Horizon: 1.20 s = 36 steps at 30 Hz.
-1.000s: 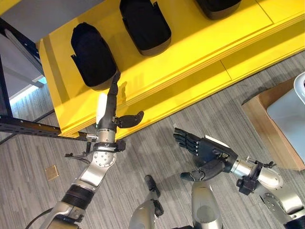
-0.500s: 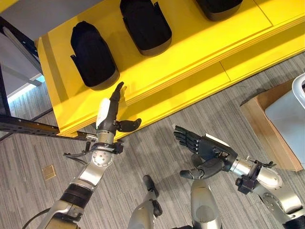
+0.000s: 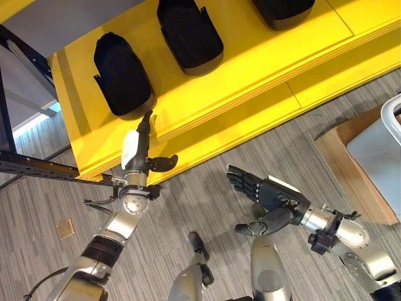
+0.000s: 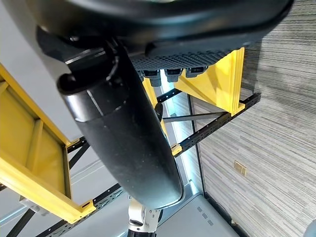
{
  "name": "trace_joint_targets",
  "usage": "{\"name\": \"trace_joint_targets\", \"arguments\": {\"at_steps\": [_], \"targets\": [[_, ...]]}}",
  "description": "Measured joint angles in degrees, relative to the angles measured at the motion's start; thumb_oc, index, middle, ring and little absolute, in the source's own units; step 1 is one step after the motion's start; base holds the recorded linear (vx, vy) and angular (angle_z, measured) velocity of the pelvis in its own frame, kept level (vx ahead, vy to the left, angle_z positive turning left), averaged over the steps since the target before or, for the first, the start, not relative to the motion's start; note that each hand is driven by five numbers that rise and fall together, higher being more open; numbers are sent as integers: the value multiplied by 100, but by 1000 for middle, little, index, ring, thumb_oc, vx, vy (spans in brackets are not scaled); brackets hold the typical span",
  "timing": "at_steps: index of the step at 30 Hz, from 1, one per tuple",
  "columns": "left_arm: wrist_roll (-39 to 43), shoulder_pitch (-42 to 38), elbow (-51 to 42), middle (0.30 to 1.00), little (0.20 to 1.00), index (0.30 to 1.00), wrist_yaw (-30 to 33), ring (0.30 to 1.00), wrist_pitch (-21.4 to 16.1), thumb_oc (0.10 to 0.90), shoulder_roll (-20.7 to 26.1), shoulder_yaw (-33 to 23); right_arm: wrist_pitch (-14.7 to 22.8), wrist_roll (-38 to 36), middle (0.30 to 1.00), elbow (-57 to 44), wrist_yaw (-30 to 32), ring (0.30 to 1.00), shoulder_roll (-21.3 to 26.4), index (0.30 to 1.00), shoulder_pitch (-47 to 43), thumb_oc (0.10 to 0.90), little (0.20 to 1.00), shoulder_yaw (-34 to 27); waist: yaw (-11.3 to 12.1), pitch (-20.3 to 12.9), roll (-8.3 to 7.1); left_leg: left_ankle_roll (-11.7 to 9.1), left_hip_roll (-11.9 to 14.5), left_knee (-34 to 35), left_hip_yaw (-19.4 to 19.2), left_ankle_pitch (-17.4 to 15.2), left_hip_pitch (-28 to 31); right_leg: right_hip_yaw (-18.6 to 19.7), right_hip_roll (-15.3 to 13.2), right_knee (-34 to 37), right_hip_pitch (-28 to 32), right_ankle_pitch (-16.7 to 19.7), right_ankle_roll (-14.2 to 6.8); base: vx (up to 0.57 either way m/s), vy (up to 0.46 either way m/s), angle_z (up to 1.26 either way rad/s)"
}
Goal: Move parts from the plastic box to the shelf.
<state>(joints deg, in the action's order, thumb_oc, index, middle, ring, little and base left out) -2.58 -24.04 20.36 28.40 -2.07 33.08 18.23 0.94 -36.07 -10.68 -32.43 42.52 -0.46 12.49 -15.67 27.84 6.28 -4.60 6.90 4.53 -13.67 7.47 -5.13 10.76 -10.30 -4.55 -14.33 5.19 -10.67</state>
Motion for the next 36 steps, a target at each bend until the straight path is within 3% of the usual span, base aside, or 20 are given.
{"name": "trace_joint_targets", "arguments": {"at_steps": [21, 36], "targets": [[-5, -504, 753, 1000, 1000, 1000, 273, 1000, 422, 900, -25, 2, -36, 0, 1000, 0, -7, 1000, 1, 1000, -25, 900, 1000, 3, -161, -3, -6, -1, 5, 0, -45, -1, 6, 109, 32, -69, -80, 0, 0, 2, 2, -1], [8, -651, 1009, 1000, 1000, 1000, 383, 1000, 456, 900, -27, 13, -50, 0, 1000, 0, -27, 1000, -5, 1000, -69, 900, 1000, 7, -240, -25, -53, -3, 6, 0, -82, 1, 6, 139, 43, -98, -110, 0, 0, 0, 0, 0]]}}
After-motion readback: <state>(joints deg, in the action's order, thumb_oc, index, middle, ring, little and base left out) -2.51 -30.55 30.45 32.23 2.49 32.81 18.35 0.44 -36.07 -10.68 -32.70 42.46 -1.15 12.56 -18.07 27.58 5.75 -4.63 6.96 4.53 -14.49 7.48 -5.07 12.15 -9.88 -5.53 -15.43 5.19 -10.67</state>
